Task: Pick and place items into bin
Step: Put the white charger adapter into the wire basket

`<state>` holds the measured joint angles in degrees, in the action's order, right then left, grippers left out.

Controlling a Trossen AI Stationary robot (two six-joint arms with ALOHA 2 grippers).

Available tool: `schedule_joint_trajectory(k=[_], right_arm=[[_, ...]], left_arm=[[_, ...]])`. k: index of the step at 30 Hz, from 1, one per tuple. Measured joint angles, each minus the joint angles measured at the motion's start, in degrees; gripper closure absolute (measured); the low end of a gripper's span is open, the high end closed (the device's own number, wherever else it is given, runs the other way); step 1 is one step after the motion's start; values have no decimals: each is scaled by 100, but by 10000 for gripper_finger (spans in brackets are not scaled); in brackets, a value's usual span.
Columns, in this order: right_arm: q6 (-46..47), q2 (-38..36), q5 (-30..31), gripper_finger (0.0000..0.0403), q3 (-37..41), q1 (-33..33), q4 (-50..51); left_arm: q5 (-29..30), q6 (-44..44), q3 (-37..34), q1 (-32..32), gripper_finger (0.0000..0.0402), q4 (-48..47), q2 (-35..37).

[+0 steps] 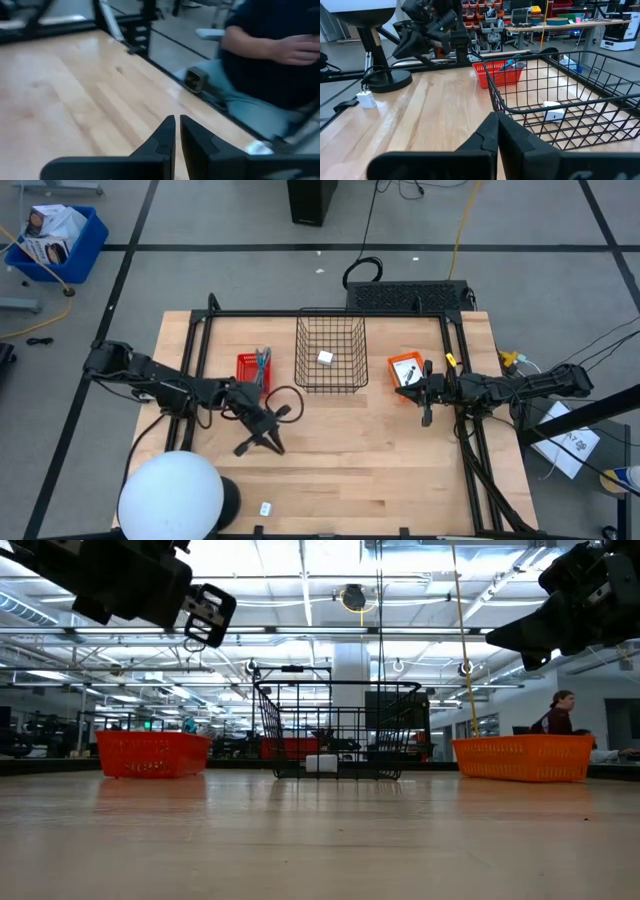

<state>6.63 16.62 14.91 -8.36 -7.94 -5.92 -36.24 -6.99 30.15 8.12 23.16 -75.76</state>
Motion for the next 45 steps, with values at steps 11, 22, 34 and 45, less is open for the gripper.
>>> schedule_joint_trajectory(k=[11, 22, 34, 45], right_arm=[[-1, 7, 1, 403, -2, 0, 19], [0, 13, -1, 403, -2, 0, 21], [-2, 13, 0, 403, -2, -1, 21], [-2, 13, -1, 403, -2, -1, 21]], left_arm=[[-1604, -1697, -12, 265, 371, -571, -421], [-1925, -2293, 3, 165, 371, -335, -1176], [-1713, -2213, 2, 214, 371, -76, -1507], [-1959, -2638, 4, 368, 361, 56, -1505]])
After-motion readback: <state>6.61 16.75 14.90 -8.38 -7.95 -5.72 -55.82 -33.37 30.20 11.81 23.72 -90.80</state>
